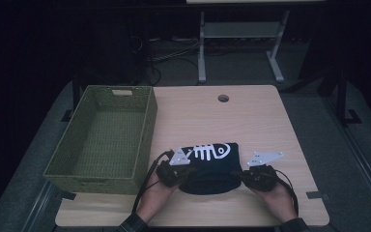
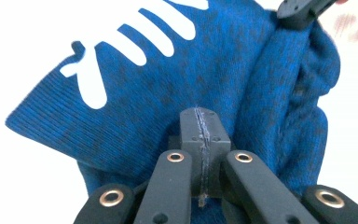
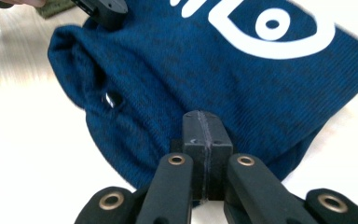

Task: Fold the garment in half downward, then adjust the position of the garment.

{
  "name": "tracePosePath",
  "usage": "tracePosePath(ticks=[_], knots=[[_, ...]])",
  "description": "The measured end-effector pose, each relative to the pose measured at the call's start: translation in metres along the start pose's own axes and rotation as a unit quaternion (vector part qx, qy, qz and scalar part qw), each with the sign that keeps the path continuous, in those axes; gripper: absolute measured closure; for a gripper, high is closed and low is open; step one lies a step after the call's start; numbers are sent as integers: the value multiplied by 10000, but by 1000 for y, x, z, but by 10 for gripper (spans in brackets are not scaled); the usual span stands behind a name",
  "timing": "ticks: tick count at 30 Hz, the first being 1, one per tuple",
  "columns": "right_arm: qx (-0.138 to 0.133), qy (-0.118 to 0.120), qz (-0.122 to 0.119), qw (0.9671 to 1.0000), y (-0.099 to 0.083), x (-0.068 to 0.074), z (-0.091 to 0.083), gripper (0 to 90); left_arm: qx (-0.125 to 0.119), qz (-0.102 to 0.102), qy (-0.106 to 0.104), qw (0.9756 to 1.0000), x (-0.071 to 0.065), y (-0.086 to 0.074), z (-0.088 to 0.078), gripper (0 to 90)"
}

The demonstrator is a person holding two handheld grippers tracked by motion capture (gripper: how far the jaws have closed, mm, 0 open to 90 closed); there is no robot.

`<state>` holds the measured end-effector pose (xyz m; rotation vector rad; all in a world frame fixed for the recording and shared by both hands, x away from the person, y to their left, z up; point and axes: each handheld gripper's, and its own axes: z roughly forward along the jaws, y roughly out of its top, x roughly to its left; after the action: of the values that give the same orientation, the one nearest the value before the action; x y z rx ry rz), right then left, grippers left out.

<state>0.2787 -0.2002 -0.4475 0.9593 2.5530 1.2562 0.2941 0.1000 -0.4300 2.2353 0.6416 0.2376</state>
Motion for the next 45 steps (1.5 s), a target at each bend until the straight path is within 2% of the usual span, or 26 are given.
tracePosePath(ticks=[2,6,10,14,17,20,23,25,29,31,35,37,40,42,45], knots=[[-90,-41,-80,9999,4,-1,-2,898,-113,-7,71,9999,3,5,-5,896],[-217,-153,-96,9996,17,-8,-1,898,-321,-46,301,9990,14,17,-9,897],[-352,-229,-34,9991,29,-23,10,899,-346,-89,522,9980,28,29,1,897],[-241,-258,81,9993,33,-36,26,899,-145,-107,715,9973,37,30,17,897],[-46,-323,108,9994,31,-42,38,899,88,-135,845,9963,43,26,29,898],[84,-301,149,9994,27,-46,46,900,295,-208,950,9948,48,21,36,898],[118,-292,187,9993,26,-46,46,900,457,-307,1128,9921,56,16,41,898],[114,-309,178,9993,26,-45,46,900,371,-495,1028,9928,60,12,42,898],[38,-307,188,9993,26,-43,43,892,327,-502,985,9933,60,13,41,897],[-49,-291,205,9994,27,-43,37,830,213,-595,964,9933,62,12,39,891],[-206,-363,245,9988,25,-43,24,740,133,-654,946,9933,64,11,37,823],[-236,-475,289,9982,22,-42,17,671,81,-689,950,9931,63,11,35,784],[-257,-667,321,9969,15,-42,8,543,-53,-771,957,9924,61,14,30,647],[-200,-762,399,9961,12,-43,4,486,-121,-848,868,9925,60,15,28,561],[-298,-931,420,9943,6,-43,-5,408,-125,-893,799,9927,59,15,26,454]])
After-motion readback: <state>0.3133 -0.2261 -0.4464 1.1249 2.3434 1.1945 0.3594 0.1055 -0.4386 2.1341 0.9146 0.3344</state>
